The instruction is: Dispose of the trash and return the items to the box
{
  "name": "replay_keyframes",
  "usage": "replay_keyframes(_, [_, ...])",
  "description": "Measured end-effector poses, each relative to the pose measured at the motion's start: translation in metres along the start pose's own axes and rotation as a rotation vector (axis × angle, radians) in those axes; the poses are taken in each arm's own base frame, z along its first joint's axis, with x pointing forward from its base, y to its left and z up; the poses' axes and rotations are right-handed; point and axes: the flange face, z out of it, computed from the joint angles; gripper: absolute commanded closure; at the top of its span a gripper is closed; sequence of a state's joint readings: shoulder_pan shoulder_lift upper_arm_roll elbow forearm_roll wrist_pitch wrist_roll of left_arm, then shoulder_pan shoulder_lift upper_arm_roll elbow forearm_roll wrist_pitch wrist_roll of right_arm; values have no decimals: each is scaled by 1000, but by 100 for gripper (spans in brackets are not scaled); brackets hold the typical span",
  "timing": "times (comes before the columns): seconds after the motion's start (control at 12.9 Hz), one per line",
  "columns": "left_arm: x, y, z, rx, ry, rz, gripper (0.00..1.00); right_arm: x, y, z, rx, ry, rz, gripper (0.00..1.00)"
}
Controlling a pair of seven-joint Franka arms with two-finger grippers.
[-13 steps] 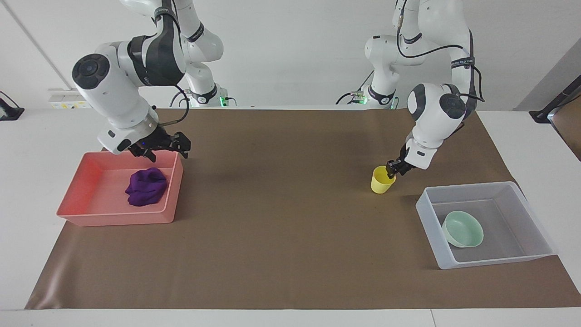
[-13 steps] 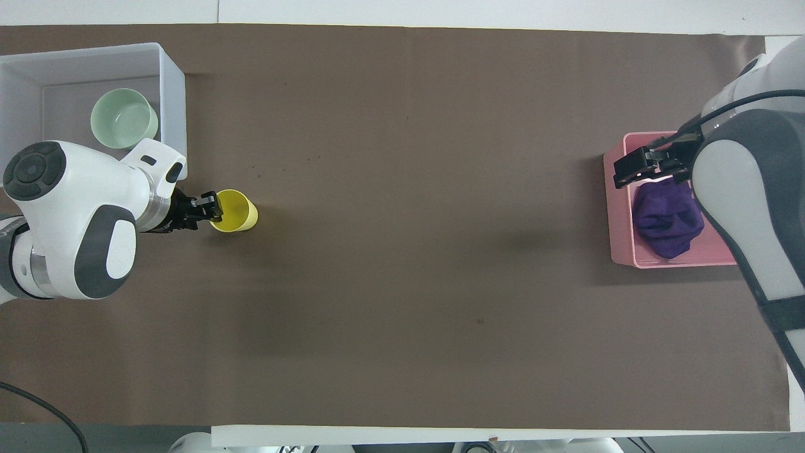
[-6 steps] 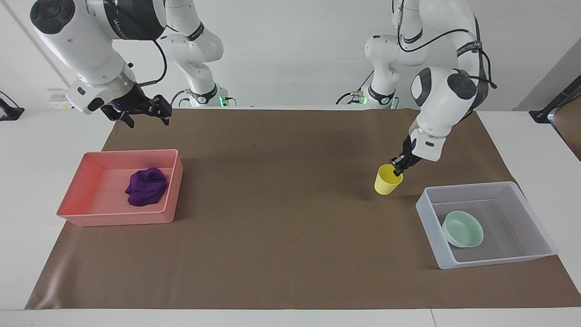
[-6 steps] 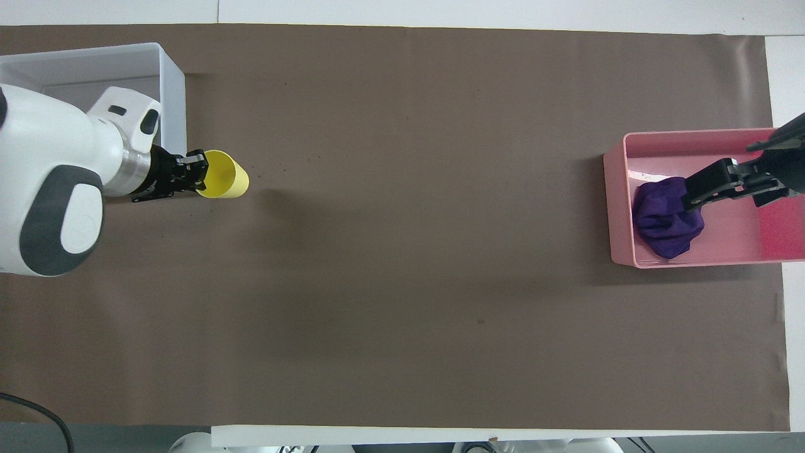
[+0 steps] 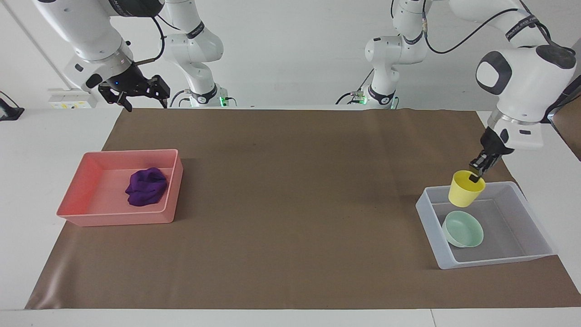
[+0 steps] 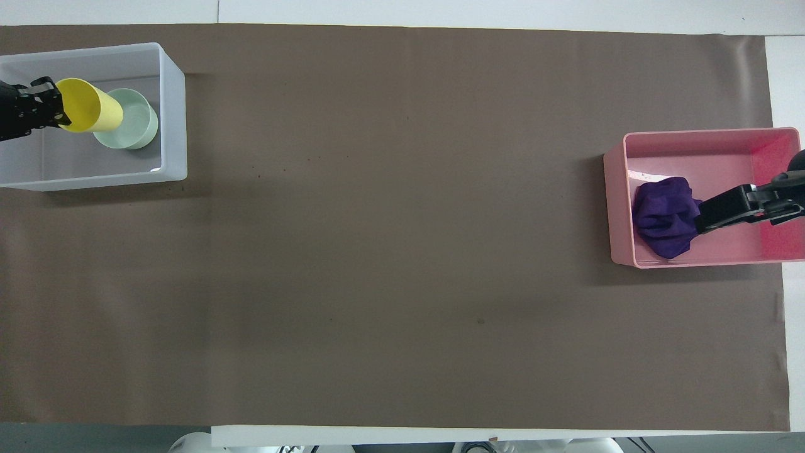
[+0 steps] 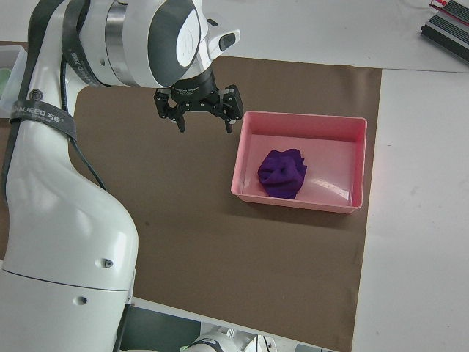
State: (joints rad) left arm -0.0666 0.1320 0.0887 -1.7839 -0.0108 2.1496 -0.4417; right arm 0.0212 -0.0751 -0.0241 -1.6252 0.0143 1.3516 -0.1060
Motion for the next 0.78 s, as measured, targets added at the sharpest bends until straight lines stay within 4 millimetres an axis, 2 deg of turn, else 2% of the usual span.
replay_keyframes(0.16, [10, -3, 38, 9, 4, 7, 100, 0, -2, 0, 0, -1, -11, 0])
replay_keyframes(0.39, [16, -8, 79, 23, -3, 26, 100, 0, -3, 0, 0, -1, -69, 0])
replay_keyframes(0.47, [18, -12, 92, 30, -11, 36, 95, 0, -3, 0, 0, -1, -80, 0])
replay_keyframes(0.54, [18, -15, 104, 39, -26, 54, 31, 0, -3, 0, 0, -1, -84, 0])
replay_keyframes(0.62, [17, -20, 113, 47, -40, 84, 1, 1, -3, 0, 0, 0, -84, 0])
replay_keyframes(0.78, [18, -26, 119, 52, -53, 135, 0, 1, -3, 0, 0, 0, -85, 0])
